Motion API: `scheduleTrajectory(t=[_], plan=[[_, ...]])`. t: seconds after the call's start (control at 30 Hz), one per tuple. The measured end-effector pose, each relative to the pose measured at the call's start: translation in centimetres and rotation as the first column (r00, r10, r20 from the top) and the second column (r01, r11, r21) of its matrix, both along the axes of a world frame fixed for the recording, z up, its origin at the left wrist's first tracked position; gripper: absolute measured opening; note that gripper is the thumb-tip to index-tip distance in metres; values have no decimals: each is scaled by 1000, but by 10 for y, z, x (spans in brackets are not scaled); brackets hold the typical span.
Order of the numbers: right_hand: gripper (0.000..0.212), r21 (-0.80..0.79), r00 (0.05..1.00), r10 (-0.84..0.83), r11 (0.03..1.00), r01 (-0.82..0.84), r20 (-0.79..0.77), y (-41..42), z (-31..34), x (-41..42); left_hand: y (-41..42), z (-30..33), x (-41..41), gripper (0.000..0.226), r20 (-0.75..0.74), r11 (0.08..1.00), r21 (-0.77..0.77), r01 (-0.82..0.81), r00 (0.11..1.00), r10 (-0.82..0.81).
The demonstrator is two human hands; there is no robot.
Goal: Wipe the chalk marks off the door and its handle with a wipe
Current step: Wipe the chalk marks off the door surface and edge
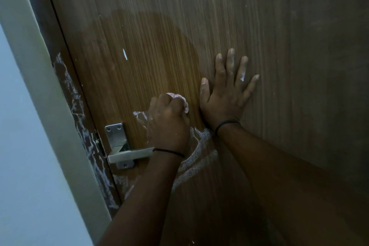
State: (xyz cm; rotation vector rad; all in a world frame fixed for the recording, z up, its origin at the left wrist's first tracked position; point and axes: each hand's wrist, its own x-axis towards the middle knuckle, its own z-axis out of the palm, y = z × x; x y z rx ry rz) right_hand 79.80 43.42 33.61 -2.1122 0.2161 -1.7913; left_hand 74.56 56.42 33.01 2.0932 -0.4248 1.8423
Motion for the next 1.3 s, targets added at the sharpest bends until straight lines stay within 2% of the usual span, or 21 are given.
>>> scheduleTrajectory(t=[0.13,0.23,0.27,0.37,0.5,0.63,0.67,0.7,0.8,0.83,0.97,1.03,1.13,1.23,1.3], plan=[[66,-35,1000,-4,999,3,-6,-2,-1,0,-4,-34,3,20,14,993,117,20,1000,-22],[66,-103,1000,-6,995,4,-15,-10,-5,1,-3,-75,1,3,-39,966,257,25,999,-15],[65,-119,1000,-9,993,7,-20,-12,-6,1,-3,-82,1,4,-52,961,274,39,998,-26],[65,-134,1000,-14,991,10,-27,-15,-6,0,1,-78,8,2,-13,963,266,45,999,-43],[66,-138,1000,7,990,-7,-1,-15,-6,3,-4,-63,13,9,29,991,118,61,997,-65],[66,-212,1000,20,977,-21,-7,-26,-9,3,-19,-88,6,2,-20,931,354,92,996,-91],[66,-245,999,28,969,-31,-15,-31,-10,3,-18,-86,7,1,-14,923,371,102,994,-104],[66,-271,999,33,962,-38,-23,-35,-11,2,-16,-81,9,1,-5,932,348,105,994,-111],[64,-295,1000,24,955,-28,-18,-41,-13,2,-18,-60,15,11,43,986,140,95,994,-102],[64,-292,1000,26,956,-29,-14,-40,-13,1,-23,-60,14,14,56,987,130,96,993,-104],[62,-284,999,29,958,-34,-25,-39,-13,0,-39,-80,10,11,28,919,379,110,991,-130],[61,-285,999,20,958,-29,-33,-40,-13,-1,-34,-76,13,13,18,923,362,131,989,-147],[61,-288,999,17,957,-26,-33,-40,-13,-1,-33,-66,18,14,33,962,245,122,990,-134],[61,-286,999,32,958,-38,-27,-40,-13,0,-38,-93,12,4,-1,917,386,101,994,-109],[61,-282,999,39,958,-45,-25,-41,-14,1,-29,-116,8,14,-63,883,453,123,992,-106]])
